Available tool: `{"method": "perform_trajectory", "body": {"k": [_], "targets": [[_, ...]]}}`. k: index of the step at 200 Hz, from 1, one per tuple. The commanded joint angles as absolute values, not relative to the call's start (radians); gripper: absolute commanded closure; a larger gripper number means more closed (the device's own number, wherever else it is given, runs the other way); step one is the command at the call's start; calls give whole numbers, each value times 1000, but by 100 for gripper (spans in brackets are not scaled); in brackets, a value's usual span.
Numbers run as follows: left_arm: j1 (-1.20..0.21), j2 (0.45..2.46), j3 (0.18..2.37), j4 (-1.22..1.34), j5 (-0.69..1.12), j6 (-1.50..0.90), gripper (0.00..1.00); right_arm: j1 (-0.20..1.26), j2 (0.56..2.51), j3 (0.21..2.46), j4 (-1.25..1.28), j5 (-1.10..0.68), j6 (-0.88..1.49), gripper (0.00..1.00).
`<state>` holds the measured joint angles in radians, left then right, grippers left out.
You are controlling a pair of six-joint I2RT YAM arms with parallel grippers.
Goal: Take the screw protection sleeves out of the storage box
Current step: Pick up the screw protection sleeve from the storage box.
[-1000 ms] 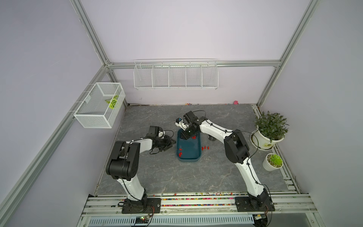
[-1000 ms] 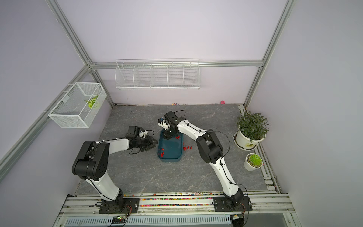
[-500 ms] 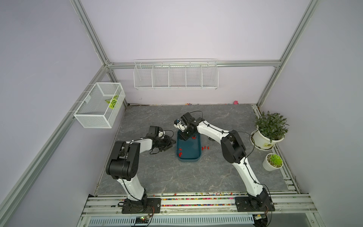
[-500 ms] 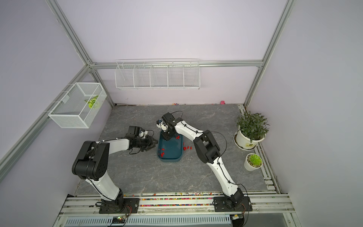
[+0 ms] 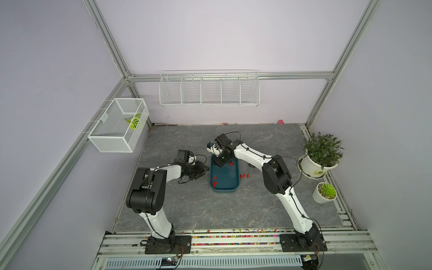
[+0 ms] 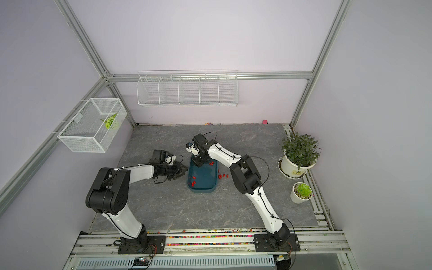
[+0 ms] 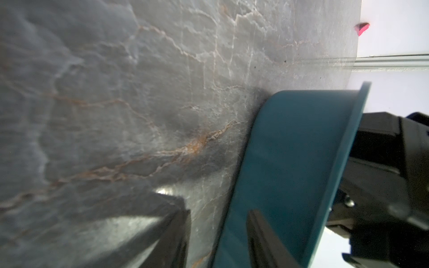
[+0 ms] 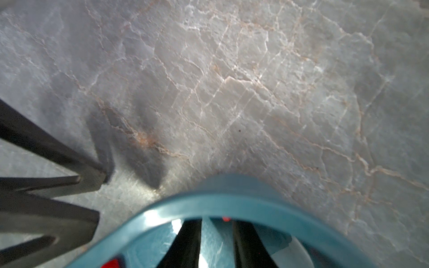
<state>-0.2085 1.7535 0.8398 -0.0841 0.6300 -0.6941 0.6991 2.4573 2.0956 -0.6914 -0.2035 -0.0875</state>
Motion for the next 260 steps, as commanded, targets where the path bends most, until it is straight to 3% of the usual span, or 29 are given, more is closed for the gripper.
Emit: {"method": "perform_trajectory", "body": {"k": [1, 38, 110, 260], "targets": [[-204, 1762, 865, -87, 641, -670, 54, 695, 2491, 2114, -716, -180, -96, 72], [-205, 1762, 864, -86, 641, -672, 54, 695, 2508, 2137, -730, -173, -94, 74], [-206, 1761, 862, -84, 641, -672, 54, 695, 2504, 2137, -735, -175, -86, 96], [-204, 1760, 863, -86, 637, -672, 54, 695, 2257, 1892, -599, -161, -48, 100]]}}
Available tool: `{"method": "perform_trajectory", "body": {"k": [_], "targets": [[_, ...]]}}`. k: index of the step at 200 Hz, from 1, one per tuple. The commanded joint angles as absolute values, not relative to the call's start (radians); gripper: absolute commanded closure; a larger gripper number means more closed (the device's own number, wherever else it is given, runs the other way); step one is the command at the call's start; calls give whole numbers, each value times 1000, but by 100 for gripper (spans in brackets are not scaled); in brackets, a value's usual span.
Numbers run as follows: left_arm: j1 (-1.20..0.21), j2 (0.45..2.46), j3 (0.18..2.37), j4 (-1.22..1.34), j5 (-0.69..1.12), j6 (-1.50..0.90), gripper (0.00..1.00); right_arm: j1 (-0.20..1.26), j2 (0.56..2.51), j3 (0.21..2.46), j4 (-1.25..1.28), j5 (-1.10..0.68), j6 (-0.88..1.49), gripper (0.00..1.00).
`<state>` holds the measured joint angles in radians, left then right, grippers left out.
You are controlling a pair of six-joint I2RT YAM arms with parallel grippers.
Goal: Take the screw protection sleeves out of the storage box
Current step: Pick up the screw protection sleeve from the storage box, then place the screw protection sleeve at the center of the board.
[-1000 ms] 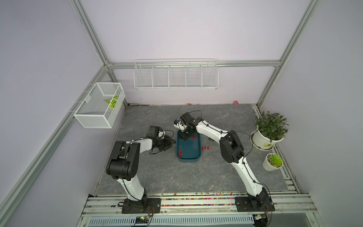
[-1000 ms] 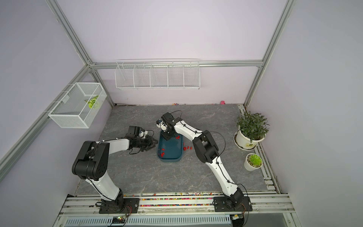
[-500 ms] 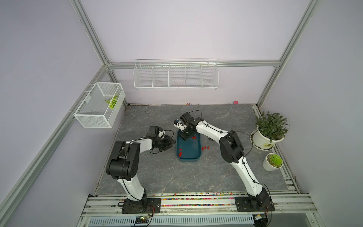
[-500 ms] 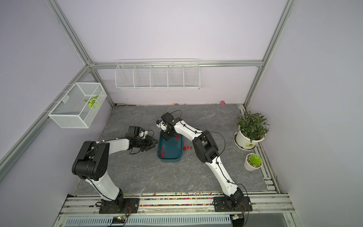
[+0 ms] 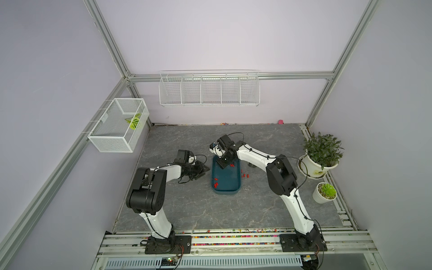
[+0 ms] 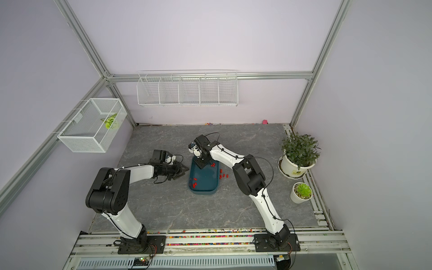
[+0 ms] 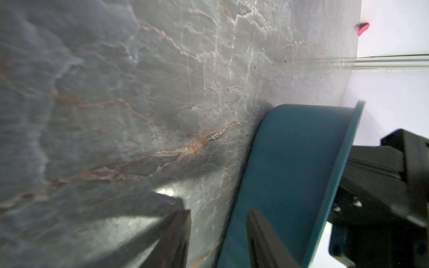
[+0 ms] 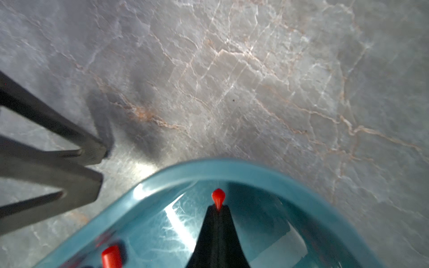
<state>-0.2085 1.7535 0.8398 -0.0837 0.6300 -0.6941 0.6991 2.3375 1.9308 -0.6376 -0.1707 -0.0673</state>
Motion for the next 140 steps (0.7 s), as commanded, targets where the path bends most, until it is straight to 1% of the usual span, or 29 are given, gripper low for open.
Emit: {"method": "perform_trajectory", "body": {"k": [1, 63, 112, 140], "targets": [[-205, 1760, 864, -87, 637, -672, 54, 695, 2255, 1890, -598, -161, -47, 100], [-205, 1758, 862, -83, 636, -674, 54, 692, 2115, 1745, -544, -156, -12, 100], [-206, 1753, 857, -77, 636, -676, 54, 689, 1897, 1487, -437, -123, 70, 100], [-204, 1750, 854, -74, 637, -675, 54, 687, 1771, 1351, -402, -75, 128, 100]]}}
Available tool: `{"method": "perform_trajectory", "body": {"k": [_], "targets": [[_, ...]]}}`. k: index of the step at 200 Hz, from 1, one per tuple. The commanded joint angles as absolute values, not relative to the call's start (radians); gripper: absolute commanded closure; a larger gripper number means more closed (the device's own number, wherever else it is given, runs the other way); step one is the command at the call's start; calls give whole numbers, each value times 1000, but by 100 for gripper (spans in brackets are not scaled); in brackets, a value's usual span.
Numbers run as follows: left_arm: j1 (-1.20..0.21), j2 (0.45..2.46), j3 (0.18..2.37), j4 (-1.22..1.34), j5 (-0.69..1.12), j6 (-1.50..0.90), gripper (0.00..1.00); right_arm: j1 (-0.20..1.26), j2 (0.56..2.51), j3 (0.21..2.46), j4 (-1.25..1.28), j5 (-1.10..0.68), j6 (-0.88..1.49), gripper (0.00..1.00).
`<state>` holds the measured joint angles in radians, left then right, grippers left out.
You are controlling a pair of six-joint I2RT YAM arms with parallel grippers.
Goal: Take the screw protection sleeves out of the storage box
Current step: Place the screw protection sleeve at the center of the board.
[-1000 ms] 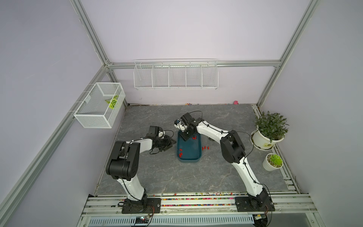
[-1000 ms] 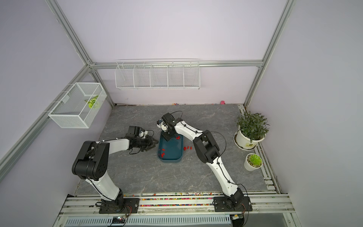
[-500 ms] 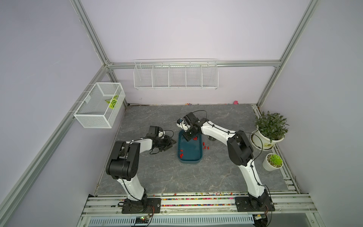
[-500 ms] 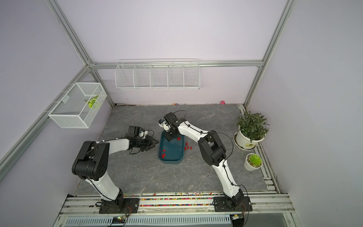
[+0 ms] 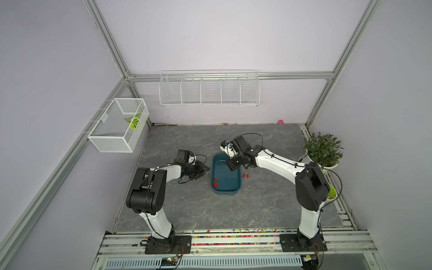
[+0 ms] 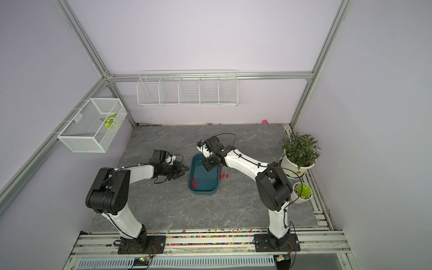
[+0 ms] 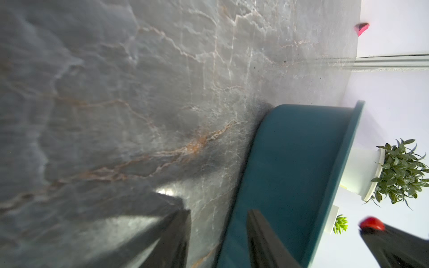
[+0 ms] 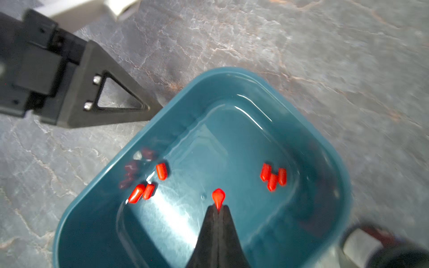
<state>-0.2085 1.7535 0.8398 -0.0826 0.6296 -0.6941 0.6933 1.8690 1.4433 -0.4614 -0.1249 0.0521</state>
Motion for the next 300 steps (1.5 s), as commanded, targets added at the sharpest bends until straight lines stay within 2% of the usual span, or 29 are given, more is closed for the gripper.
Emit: {"method": "perform_trajectory", "body": {"k": [1, 55, 119, 184, 300], "targets": [[-204, 1750, 854, -75, 637, -675, 54, 687, 1766, 1346, -401, -73, 130, 100], [-205, 1746, 848, -68, 641, -676, 54, 670, 1573, 1158, -392, 21, 217, 100], [-205, 1750, 848, -61, 644, -680, 54, 599, 1473, 1031, -415, 66, 232, 100], [-205, 1759, 854, -63, 653, -676, 54, 588, 1550, 953, -352, 43, 242, 99], [-205, 1762, 853, -60, 660, -676, 54, 538, 1747, 1024, -354, -17, 241, 97]]}}
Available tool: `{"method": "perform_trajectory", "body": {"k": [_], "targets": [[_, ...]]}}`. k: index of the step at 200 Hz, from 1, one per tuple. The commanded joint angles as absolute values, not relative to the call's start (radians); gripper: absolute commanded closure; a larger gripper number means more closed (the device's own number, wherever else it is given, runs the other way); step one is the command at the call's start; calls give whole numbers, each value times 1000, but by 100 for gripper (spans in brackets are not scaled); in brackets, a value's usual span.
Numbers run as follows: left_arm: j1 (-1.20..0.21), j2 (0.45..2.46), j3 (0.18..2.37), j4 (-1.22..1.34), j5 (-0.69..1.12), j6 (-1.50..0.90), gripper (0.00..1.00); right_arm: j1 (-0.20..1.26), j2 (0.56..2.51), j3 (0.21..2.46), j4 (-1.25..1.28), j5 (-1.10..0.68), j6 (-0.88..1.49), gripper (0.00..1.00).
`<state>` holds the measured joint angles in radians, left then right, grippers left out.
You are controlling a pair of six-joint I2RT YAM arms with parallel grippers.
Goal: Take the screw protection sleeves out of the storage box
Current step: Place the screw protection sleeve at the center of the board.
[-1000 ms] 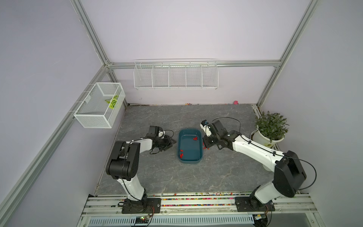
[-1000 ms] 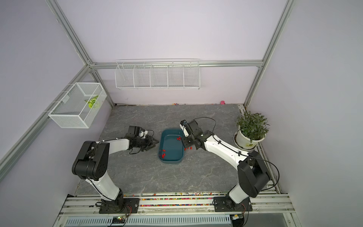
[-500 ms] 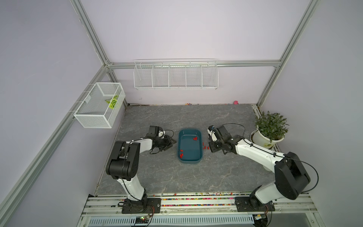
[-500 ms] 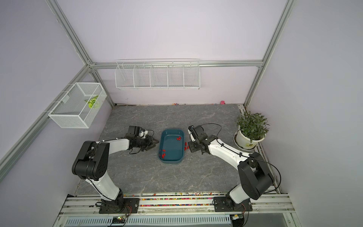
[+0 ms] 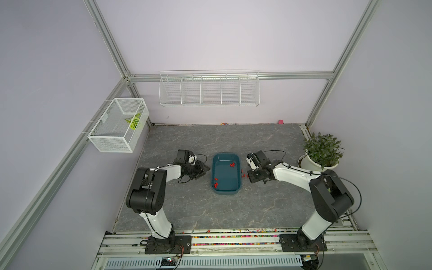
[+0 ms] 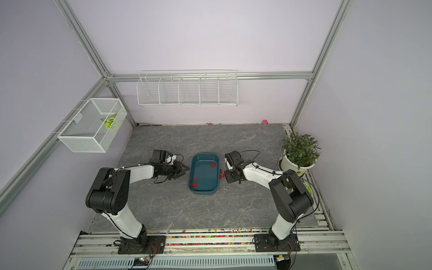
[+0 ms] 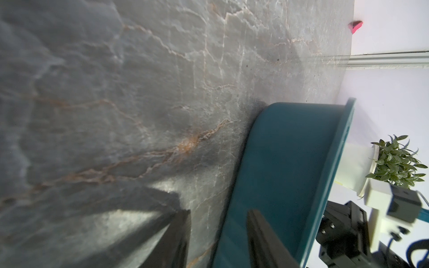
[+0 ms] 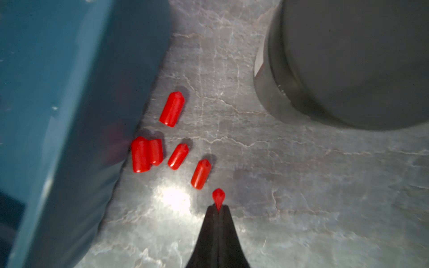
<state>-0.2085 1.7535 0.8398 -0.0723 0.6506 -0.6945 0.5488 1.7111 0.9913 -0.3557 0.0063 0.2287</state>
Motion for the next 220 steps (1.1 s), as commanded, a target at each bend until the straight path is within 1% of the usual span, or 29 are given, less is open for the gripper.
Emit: {"method": "perform_trajectory", "body": {"k": [1, 60, 137, 148, 200, 220], "targets": [[-206, 1761, 854, -60, 660, -675, 54, 537, 1750, 1025, -353, -17, 242, 97], [-205, 1760, 853, -58, 660, -676, 54, 535, 1789, 1041, -357, -24, 248, 97], [-204, 1758, 852, -57, 658, -677, 54, 534, 1777, 1032, -376, 0, 251, 92], [-206, 1758, 850, -58, 659, -676, 54, 534, 1773, 1029, -379, 3, 250, 90], [-205, 1757, 851, -57, 656, -676, 54, 534, 1732, 1033, -413, 18, 255, 76], [-204, 1756, 851, -56, 656, -676, 54, 534, 1706, 1037, -425, 19, 255, 73]]}}
